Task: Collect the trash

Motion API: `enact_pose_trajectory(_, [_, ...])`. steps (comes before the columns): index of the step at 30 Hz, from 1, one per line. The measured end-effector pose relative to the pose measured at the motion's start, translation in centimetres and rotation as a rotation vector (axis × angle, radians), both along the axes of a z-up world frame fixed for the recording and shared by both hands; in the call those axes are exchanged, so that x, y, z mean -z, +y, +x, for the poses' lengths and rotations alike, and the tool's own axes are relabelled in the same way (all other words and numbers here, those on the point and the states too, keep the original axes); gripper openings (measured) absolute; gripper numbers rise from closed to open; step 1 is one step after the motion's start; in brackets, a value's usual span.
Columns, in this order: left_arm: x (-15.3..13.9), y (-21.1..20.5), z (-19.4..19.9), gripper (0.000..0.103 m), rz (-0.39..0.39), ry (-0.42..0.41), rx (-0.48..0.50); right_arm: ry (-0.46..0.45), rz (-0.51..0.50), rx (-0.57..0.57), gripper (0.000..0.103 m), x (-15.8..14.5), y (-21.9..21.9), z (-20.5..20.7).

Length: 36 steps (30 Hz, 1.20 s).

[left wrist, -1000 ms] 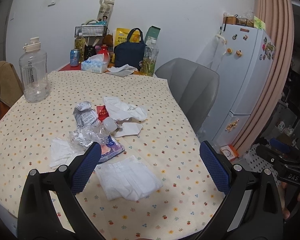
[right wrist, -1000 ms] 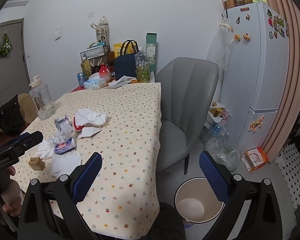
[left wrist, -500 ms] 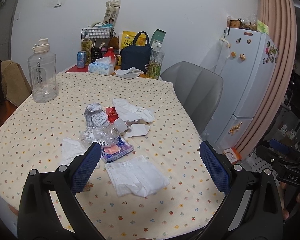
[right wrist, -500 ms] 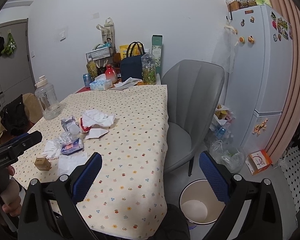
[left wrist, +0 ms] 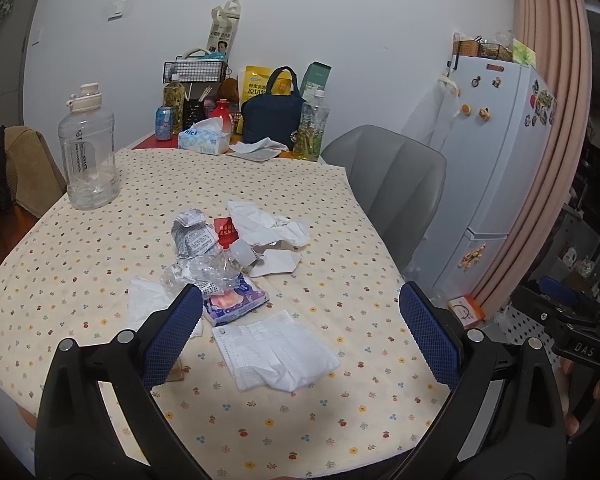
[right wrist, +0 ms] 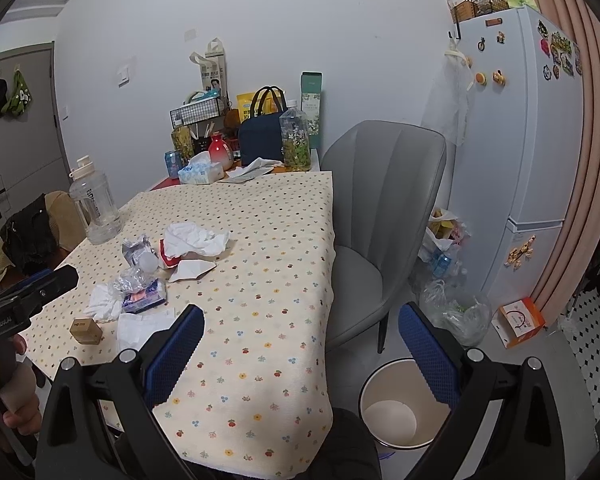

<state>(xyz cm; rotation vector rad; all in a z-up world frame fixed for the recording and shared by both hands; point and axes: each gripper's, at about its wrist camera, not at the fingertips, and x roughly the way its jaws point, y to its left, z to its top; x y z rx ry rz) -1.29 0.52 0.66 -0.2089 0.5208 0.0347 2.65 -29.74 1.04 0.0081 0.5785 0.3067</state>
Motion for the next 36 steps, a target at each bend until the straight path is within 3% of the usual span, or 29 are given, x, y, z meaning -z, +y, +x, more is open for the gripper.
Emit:
enact_pose_trajectory(25, [0.5,0.1,0.0,0.097,-0.010,0.007,0.000,-0.036,0.032,-0.055,0.095,0.2,0.5,-0.5])
enact_pose_trajectory(36, [1.9,3.2,-0.3,0.097,-0.046,0.030,-0.049,0.003,0.060,-0.141,0.095,0.8,3.4,0.6])
